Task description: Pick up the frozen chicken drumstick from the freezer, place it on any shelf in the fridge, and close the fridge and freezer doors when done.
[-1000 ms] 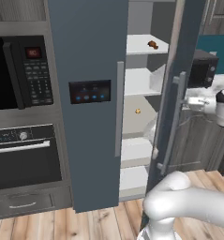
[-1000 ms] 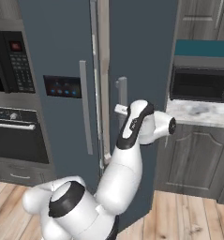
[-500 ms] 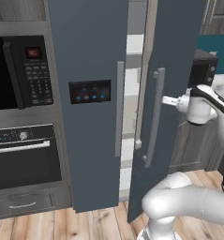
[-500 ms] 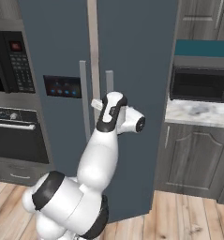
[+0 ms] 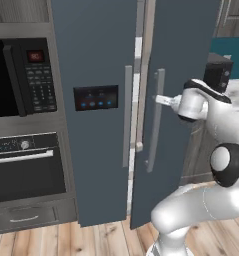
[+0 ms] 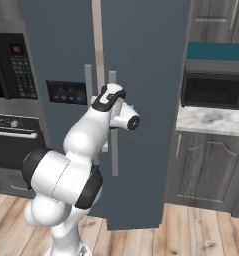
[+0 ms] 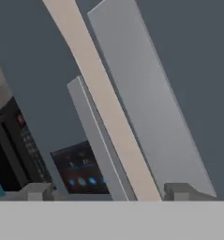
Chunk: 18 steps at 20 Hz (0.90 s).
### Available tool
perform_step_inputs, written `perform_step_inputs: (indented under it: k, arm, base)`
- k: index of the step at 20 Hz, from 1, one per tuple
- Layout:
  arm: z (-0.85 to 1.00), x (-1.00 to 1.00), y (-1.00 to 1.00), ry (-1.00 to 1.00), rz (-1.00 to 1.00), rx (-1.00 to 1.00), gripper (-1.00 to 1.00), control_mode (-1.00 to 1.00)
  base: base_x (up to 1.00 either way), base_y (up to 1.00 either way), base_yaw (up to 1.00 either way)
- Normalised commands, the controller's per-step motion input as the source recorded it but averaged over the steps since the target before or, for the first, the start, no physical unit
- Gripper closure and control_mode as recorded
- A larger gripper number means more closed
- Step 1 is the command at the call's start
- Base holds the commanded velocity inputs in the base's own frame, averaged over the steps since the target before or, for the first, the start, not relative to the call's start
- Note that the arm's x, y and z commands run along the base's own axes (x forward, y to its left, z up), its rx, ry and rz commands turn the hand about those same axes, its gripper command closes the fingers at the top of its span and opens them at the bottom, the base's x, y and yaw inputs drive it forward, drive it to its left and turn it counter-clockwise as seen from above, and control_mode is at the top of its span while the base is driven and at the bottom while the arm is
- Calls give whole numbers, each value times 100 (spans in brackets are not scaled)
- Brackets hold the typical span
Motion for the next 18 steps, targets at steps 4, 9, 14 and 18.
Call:
perform_step_inputs:
  k: [4,9,14,18]
  arm:
    - [9,79,0,0,-1,0,-100,-100]
    - [3,81,0,0,-1,0,-100,-100]
    - [0,72,0,1,-1,0,-100,-100]
    - [0,56,0,0,0,0,-100,-100]
  base:
    - [0,0,0]
    - [0,0,0]
    - [0,0,0]
    - [0,0,0]
